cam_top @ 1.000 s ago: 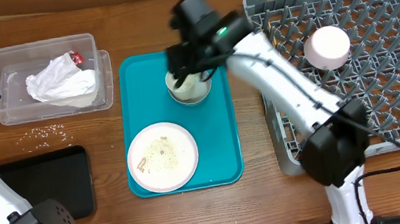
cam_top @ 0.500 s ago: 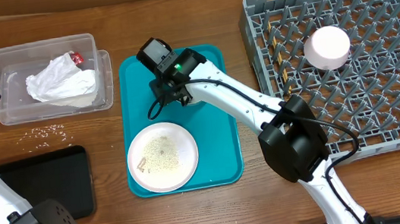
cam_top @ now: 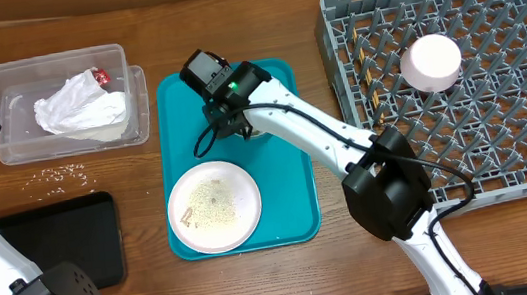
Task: Sort waste into correct bins and load items into the dishwasher
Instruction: 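Reach the right gripper to the white cup and grasp it, then lift the white cup off the saucer and carry it to the rack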
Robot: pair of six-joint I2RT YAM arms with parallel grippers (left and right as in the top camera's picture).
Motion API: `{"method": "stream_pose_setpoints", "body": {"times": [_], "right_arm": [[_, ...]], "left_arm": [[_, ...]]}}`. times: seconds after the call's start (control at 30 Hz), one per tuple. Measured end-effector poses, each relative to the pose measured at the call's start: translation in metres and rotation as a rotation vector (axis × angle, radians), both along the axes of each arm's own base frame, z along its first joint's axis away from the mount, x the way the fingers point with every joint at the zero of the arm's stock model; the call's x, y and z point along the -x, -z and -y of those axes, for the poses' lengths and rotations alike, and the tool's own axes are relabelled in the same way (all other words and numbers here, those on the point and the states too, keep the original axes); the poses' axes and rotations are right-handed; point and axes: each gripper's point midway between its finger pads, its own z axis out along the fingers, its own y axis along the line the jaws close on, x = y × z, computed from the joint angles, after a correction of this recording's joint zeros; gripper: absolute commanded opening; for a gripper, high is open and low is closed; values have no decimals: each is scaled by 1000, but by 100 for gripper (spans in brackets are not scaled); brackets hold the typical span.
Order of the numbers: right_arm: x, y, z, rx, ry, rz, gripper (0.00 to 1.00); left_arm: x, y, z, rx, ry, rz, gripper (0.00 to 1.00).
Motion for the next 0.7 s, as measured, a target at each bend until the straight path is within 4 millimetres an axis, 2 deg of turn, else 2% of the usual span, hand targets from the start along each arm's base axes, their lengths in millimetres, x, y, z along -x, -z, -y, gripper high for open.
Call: {"method": "stream_pose_setpoints", "body": {"times": [0.13,0.27,0.33,0.4,0.53,0.6,0.7], "right_arm": [[-2,-28,-4,-35,23,9,4],[-1,-69,-6,-82,44,23,4],[2,-93,-1,-102,61,29,4],[5,-108,7,-104,78,24,4],[0,-139,45,-120,174,12,4],[-5,-152,75,-138,245,-13,4],[-28,-171,118,-239,330,-25,4]], "left_arm": [[0,0,0,0,0,0,100],[0,0,0,0,0,0,100],[0,0,0,0,0,0,100],[0,0,0,0,0,0,100],[0,0,0,0,0,0,100],[0,0,0,0,0,0,100],[0,0,0,0,0,0,100]]}}
